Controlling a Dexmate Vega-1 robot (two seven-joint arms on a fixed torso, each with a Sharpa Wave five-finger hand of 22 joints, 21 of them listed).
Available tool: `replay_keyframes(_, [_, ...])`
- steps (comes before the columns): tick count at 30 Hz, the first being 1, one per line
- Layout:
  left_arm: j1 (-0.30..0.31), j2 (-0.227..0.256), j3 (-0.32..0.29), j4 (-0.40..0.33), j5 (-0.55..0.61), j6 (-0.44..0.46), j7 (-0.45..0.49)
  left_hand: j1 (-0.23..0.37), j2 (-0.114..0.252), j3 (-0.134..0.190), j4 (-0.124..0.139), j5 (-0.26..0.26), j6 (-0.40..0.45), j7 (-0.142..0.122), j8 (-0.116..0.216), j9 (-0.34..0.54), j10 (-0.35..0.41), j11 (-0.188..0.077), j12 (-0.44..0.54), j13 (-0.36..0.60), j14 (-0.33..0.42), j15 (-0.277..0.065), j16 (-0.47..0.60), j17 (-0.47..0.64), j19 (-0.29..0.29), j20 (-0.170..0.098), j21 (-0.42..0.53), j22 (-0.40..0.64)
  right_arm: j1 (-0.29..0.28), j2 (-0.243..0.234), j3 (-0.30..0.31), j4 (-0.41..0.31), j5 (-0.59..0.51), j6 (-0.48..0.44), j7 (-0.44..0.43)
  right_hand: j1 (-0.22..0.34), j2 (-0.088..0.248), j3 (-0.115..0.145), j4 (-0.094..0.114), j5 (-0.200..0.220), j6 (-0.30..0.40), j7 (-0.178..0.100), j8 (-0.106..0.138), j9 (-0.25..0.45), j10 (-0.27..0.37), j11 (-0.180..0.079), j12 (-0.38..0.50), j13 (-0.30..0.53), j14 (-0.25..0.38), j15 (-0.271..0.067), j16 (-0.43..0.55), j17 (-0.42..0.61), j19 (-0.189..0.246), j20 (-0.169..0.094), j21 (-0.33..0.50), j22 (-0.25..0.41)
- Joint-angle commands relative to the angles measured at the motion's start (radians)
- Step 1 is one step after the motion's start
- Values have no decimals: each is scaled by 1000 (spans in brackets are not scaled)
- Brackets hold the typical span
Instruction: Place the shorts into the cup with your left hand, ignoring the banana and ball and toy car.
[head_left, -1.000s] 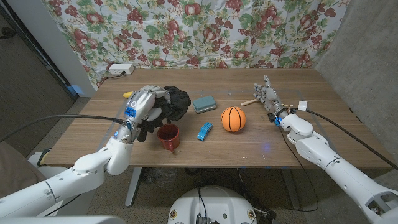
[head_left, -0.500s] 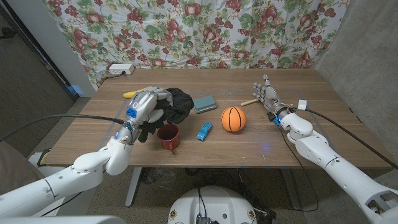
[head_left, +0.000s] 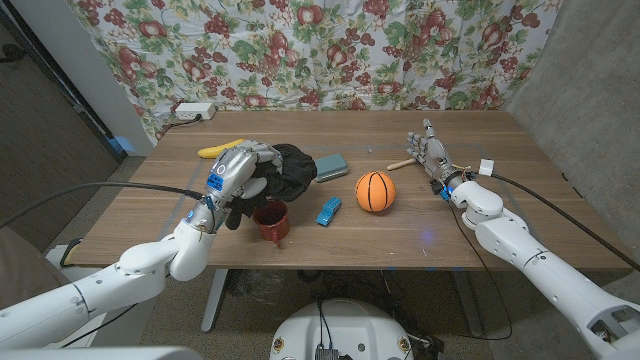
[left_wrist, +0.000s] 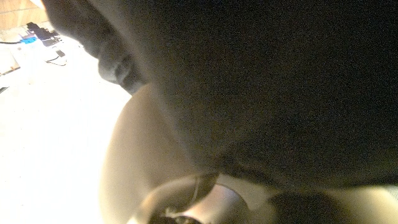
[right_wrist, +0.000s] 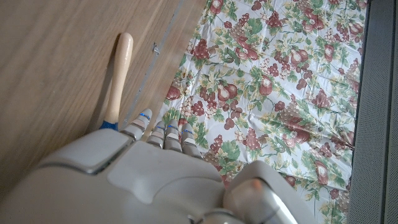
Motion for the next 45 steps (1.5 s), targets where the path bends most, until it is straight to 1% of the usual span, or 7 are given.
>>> replay_keyframes(1, [10, 9, 10, -11, -20, -16, -1, -2, -5, 138, 126, -4, 55, 50, 8, 6, 10, -4, 3, 158, 186, -186, 3, 260, 55, -223, 135, 322, 2, 2, -1, 7, 0, -3, -1, 1, 11, 3, 4, -3, 6, 5, 0, 4, 2, 1, 5, 2, -1, -7, 1, 2, 0, 6, -4, 3])
replay_keyframes(4, [25, 16, 7, -20, -26, -9, 4, -3, -5, 139, 127, -5, 57, 53, 10, 8, 10, -4, 4, 160, 187, -186, 2, 259, 55, -223, 136, 322, 5, 3, -2, 9, 0, -6, -1, 1, 11, 4, 4, -3, 6, 5, 0, 4, 1, -1, 4, 2, -1, -6, 1, 2, -1, 6, -4, 3])
replay_keyframes(7, [32, 25, 5, -24, -29, -13, 6, -4, -6, 141, 127, -7, 55, 49, 8, 6, 12, -4, 2, 157, 187, -187, 1, 257, 57, -224, 135, 320, 10, 6, -5, 13, -1, -8, 1, 1, 11, 4, 4, -3, 6, 5, 0, 4, 2, -1, 4, 2, -1, -7, 1, 2, -1, 5, -4, 3])
replay_keyframes(15, [34, 47, 6, -19, -34, -40, 7, -5, -8, 144, 127, -10, 53, 49, 6, 6, 11, -3, 2, 159, 189, -188, 1, 257, 58, -224, 136, 317, 18, 14, -12, 24, -6, -10, 1, 1, 12, 4, 4, -3, 7, 3, 0, 4, 2, 1, 4, 2, -1, -6, 1, 2, -1, 5, -4, 3])
replay_keyframes(22, [17, 43, 16, -5, -27, -64, 2, -6, -9, 147, 128, -13, 52, 47, 7, 8, 10, -4, 1, 160, 190, -189, 0, 256, 59, -224, 137, 316, 18, 15, -13, 23, -10, -11, -4, 1, 12, 4, 4, -3, 7, 3, 0, 4, 2, -1, 5, 2, -1, -7, 1, 2, -1, 6, -4, 3])
replay_keyframes(30, [2, 38, 22, 14, -28, -72, -6, -7, -9, 149, 128, -16, 53, 45, 8, 9, 11, -4, 2, 161, 190, -190, 0, 255, 58, -223, 137, 314, 24, 16, -14, 24, -9, -20, -4, 1, 12, 4, 4, -3, 6, 4, 0, 4, 3, 0, 5, 2, -1, -7, 1, 2, -1, 6, -4, 3])
replay_keyframes(45, [-26, 47, 41, 36, -8, -117, -13, -9, -13, 156, 129, -21, 59, 39, 10, 9, 18, -6, 1, 160, 190, -190, 0, 259, 59, -222, 138, 310, 26, 15, -14, 26, -10, -22, -4, 1, 12, 5, 4, -3, 6, 4, 0, 4, 1, -1, 4, 2, -2, -7, 1, 2, -1, 6, -4, 3])
